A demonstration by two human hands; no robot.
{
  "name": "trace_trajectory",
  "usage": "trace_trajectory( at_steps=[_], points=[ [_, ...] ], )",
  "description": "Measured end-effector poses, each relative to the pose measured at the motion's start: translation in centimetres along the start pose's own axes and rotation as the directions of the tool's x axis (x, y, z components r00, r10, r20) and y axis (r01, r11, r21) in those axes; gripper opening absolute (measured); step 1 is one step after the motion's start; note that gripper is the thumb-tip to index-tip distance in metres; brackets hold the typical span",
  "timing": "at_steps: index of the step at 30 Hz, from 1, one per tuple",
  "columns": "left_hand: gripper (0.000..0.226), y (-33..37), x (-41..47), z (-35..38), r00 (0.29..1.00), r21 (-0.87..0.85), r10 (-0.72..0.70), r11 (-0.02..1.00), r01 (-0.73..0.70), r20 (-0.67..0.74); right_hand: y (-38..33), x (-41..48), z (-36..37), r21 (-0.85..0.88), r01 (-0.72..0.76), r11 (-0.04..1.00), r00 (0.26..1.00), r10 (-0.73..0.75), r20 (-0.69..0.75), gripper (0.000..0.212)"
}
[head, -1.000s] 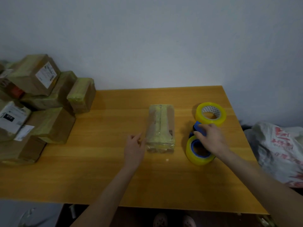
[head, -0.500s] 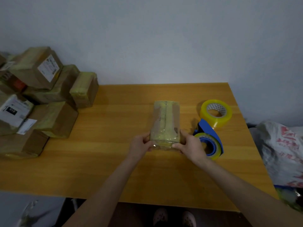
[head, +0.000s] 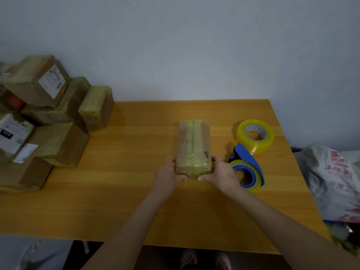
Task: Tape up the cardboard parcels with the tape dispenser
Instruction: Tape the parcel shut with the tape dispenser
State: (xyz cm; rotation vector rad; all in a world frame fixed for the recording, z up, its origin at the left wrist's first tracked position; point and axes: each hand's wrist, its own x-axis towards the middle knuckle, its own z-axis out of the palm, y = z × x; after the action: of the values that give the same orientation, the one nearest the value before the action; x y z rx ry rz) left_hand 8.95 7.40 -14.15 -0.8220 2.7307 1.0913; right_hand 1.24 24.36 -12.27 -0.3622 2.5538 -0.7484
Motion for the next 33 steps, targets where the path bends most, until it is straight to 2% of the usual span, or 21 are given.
trace_trajectory(
  at_steps=[2,5,8,9,10,11,13,14,17,19,21,24,27,29,31,33],
  points=[
    [0.079,-0.1,0.0,-0.5,0.999,-0.108,-0.003,0.994,0.006,0.036,0.2,-0.3,-0.4,0.153,-0.010,0.988,1.000,0.006,0.024,0.085],
    [0.044,0.6,-0.5,-0.1,1.000,-0.248,-0.020,0.969,0.014,-0.019,0.0,-0.4,0.0,0.397,-0.021,0.917,0.999,0.036,-0.029,0.059],
    [0.030,1.4,-0.8,0.6,0.989,-0.253,-0.068,0.967,0.033,-0.132,-0.7,-0.1,1.0,0.499,-0.050,0.865,0.994,0.090,-0.058,0.052],
    [0.030,1.6,-0.8,0.5,0.990,-0.258,-0.072,0.965,0.038,-0.121,-0.8,-0.2,1.1,0.471,-0.055,0.880,0.995,0.089,-0.050,0.050],
    [0.033,1.6,-0.9,0.3,0.993,-0.227,-0.065,0.973,0.041,-0.099,-0.7,-0.2,0.9,0.373,-0.048,0.926,0.997,0.065,-0.035,0.047],
    [0.040,1.4,-0.8,-0.2,0.995,-0.151,-0.052,0.988,0.038,-0.086,-0.7,-0.1,0.4,0.200,-0.034,0.979,0.999,0.037,-0.015,0.047],
    [0.064,0.9,-0.4,-1.0,0.993,0.040,-0.009,0.999,0.014,-0.114,-0.3,0.0,-0.6,-0.138,-0.025,0.990,0.999,0.021,-0.037,0.062],
    [0.077,0.9,-0.2,-1.2,0.992,0.076,0.023,0.997,-0.014,-0.127,-0.2,0.3,-0.9,-0.194,-0.029,0.981,0.998,0.018,-0.061,0.071],
    [0.095,2.3,0.5,-0.1,0.994,-0.023,0.104,0.994,-0.104,-0.022,-1.2,0.9,-0.4,-0.137,-0.029,0.990,0.998,0.022,-0.054,0.079],
    [0.089,3.0,0.5,1.5,0.996,-0.129,0.089,0.988,-0.088,0.001,-2.0,1.0,0.8,-0.051,-0.028,0.998,0.999,0.027,-0.031,0.069],
    [0.081,3.1,0.4,2.5,0.998,-0.212,0.048,0.976,-0.055,-0.037,-2.1,0.9,1.6,0.006,-0.042,0.999,0.997,0.042,-0.070,0.062],
    [0.064,2.4,0.5,2.8,0.994,-0.213,0.040,0.975,-0.060,-0.098,-1.5,0.8,1.7,0.004,-0.011,1.000,0.992,0.012,-0.122,0.056],
    [0.054,1.9,0.7,2.3,0.990,-0.188,0.024,0.981,-0.050,-0.139,-1.3,1.1,0.9,0.045,0.013,0.999,0.994,-0.008,-0.113,0.045],
    [0.061,2.0,0.8,2.1,0.997,-0.208,0.014,0.978,-0.030,-0.076,-1.3,1.3,0.5,0.033,0.010,0.999,0.997,-0.008,-0.083,0.041],
    [0.077,2.3,0.9,2.1,1.000,-0.233,0.009,0.972,-0.006,0.011,-1.5,1.3,0.5,-0.027,-0.003,1.000,0.998,0.001,-0.068,0.052],
    [0.082,2.6,1.0,2.3,1.000,-0.190,0.017,0.982,-0.013,0.020,-1.5,1.3,0.8,-0.065,-0.011,0.998,0.997,0.007,-0.072,0.056]
  ],
)
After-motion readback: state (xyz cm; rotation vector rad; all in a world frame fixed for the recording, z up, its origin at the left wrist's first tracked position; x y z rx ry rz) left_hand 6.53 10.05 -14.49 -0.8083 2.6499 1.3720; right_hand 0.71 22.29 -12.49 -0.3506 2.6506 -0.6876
